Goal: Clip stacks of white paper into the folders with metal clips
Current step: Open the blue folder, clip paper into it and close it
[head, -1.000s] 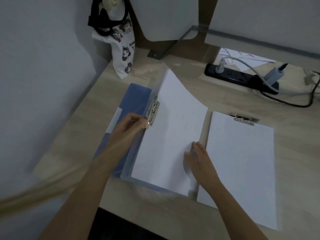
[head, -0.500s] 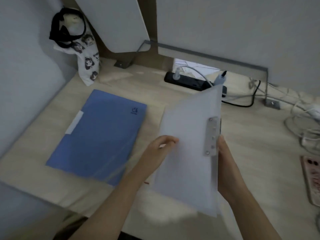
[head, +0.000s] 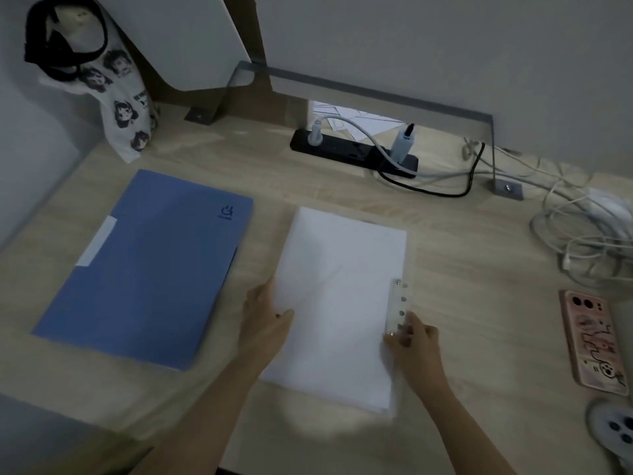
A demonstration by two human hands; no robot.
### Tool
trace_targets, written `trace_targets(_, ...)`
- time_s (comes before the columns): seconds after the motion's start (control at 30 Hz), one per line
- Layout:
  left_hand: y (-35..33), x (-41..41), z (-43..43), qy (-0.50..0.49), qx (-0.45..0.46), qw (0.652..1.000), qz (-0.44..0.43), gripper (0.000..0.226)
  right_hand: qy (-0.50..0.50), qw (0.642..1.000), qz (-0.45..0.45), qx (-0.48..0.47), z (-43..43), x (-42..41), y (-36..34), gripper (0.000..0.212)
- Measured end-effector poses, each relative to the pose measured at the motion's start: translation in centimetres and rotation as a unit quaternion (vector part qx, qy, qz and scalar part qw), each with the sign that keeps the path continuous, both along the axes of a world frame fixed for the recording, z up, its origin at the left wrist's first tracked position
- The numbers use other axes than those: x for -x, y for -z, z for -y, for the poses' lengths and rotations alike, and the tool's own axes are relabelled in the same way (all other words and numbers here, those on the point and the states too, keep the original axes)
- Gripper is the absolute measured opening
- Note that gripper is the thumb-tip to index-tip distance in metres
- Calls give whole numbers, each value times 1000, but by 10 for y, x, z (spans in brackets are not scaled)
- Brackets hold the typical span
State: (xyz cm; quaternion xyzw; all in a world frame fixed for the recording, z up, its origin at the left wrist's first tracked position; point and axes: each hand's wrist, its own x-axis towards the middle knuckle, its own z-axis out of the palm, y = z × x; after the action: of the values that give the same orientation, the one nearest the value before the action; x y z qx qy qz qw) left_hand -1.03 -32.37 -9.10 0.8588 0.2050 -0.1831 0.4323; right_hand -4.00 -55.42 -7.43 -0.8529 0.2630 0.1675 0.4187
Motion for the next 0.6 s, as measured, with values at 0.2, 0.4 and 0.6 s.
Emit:
trace_targets(0.2,-18,-8,-30,-29,27,998,40,37,-26,995,43,88,-41,-12,-23,63)
trace_targets(0.4,-37,-28,-127,-20,-77,985,154,44,-92,991,80,-50,-142,-41,-41,53)
trace_targets(0.6,-37,-42,-232,-64,-175,979,78,66,-24,973,-49,-226,-236,-62,-36,55)
